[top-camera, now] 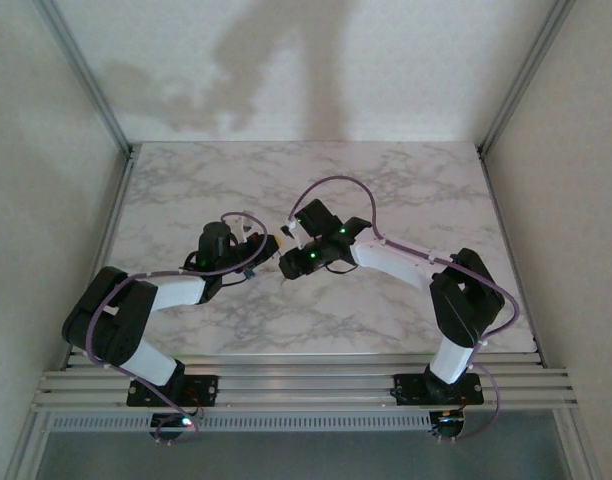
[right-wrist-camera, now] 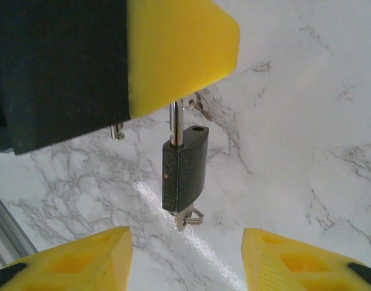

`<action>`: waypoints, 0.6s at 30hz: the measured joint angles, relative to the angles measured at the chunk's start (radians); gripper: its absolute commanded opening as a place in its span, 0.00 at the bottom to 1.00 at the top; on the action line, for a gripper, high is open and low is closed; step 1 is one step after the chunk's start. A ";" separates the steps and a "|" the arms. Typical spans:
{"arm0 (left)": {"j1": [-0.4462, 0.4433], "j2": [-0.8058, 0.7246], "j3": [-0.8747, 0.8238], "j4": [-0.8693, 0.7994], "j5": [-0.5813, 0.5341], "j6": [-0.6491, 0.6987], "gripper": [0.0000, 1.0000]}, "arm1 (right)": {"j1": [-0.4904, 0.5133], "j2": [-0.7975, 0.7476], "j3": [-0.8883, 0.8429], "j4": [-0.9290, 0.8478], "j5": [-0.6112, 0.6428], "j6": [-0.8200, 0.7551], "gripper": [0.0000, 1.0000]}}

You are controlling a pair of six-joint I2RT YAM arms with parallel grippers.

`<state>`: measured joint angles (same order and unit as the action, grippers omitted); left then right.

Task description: Lock with the key

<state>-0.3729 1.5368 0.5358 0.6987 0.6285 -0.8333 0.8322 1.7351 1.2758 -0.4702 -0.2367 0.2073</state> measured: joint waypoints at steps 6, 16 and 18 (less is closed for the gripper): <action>-0.005 0.000 0.000 0.000 0.000 0.000 0.00 | 0.000 0.000 0.000 0.026 0.000 0.016 0.47; -0.006 0.000 0.000 0.003 0.004 0.000 0.00 | 0.000 0.023 0.004 0.037 0.000 0.024 0.44; -0.010 0.000 0.000 0.008 0.004 0.000 0.00 | 0.000 0.031 0.010 0.037 0.000 0.024 0.43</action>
<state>-0.3824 1.5368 0.5358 0.7067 0.6323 -0.8333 0.8322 1.7660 1.2858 -0.4332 -0.2363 0.2314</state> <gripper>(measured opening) 0.075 0.440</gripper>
